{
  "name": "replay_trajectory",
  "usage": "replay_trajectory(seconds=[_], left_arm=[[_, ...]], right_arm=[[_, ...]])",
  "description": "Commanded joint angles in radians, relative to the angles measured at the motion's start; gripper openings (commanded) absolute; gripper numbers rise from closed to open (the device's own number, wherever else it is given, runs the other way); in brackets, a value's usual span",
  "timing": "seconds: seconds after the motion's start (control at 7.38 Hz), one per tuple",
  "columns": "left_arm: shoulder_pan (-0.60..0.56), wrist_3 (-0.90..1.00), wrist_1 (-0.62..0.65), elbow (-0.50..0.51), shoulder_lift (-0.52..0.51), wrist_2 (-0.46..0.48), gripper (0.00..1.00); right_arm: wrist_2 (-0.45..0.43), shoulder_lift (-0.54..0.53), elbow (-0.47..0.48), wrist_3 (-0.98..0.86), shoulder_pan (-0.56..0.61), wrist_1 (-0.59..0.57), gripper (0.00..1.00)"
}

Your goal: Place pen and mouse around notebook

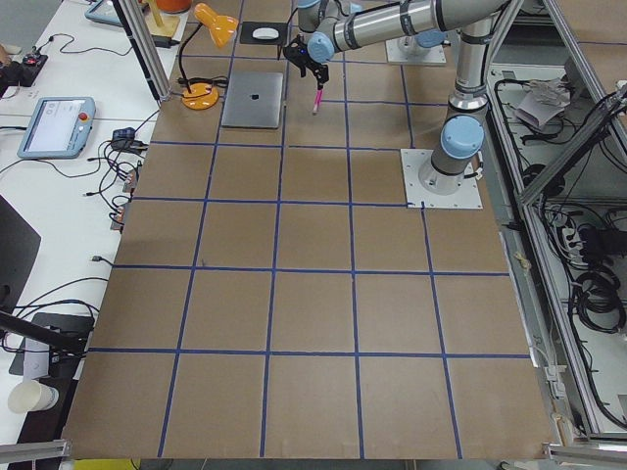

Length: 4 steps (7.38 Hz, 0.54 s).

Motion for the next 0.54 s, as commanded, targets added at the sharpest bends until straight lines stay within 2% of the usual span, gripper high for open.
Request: replay_trajectory(seconds=[0.0,0.14,0.27,0.41], left_arm=[[0.155,0.511,-0.260,0.062,0.159,-0.008,1.00],[0.227,0.620,-0.325,0.102,0.211,0.004,1.00],[0.315,0.706,-0.332,0.154,0.229,-0.008,1.00],[0.357,0.766,-0.403,0.216,0.229,-0.023,1.00]], right_arm=[[0.014,-0.007,-0.011,0.004,-0.016,-0.005,1.00],[0.014,-0.005,-0.005,0.004,-0.016,-0.004,1.00],[0.014,-0.005,-0.002,0.004,-0.018,-0.004,1.00],[0.014,-0.005,0.001,0.004,-0.018,-0.001,1.00]])
